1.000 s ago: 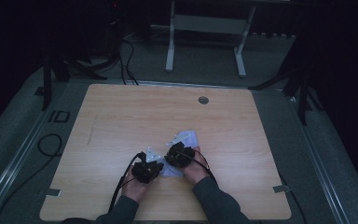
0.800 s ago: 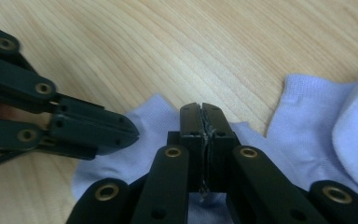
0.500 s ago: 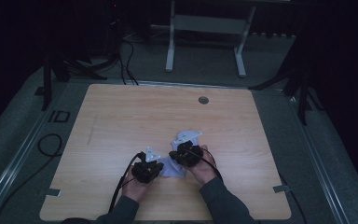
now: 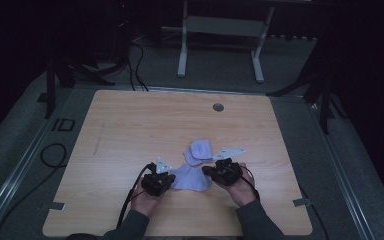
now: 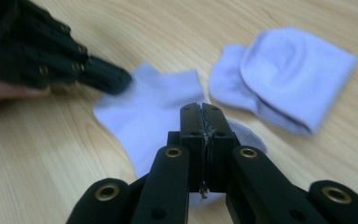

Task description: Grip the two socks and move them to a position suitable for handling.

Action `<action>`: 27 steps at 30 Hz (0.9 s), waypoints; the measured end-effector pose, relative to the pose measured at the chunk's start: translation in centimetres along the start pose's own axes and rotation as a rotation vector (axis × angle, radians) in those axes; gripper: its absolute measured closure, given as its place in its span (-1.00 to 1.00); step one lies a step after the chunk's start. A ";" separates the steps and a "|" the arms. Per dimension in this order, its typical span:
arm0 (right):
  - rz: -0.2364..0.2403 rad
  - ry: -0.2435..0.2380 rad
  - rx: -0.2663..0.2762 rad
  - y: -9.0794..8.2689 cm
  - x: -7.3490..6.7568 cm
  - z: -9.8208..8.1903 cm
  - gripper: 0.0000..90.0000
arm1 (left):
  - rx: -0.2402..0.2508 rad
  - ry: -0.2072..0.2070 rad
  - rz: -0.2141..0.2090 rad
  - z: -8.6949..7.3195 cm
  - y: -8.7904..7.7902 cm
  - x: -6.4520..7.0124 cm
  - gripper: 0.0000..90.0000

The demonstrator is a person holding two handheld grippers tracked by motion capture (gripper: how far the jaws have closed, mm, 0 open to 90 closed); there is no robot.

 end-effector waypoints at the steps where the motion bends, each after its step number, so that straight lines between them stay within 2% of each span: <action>1: -0.004 0.006 0.000 -0.2 0.2 -0.4 0.98 | 0.001 -0.001 0.000 0.0 0.0 0.0 1.00; 10: -0.041 0.056 -0.005 -2.0 1.7 -3.2 1.00 | -0.004 0.004 -0.001 0.0 0.0 0.0 1.00; 16: -0.088 0.091 -0.004 -3.4 2.7 -4.2 0.99 | -0.004 0.004 -0.001 0.0 0.0 0.0 1.00; 20: -0.111 0.112 0.012 -4.3 3.4 -4.1 0.99 | -0.004 0.002 -0.001 0.0 0.0 0.0 1.00; 27: -0.110 0.080 0.034 -4.3 3.2 -2.3 0.94 | -0.003 -0.004 -0.003 0.0 0.0 0.0 1.00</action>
Point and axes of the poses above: each handheld gripper's, and its own axes: y roughly forward along the jaws, z roughly out of its top, x roughly to its right, the point moved 4 cm from there along y, roughly forward along the jaws, and after that the axes turned 1 degree about y, right-handed, at the moved point
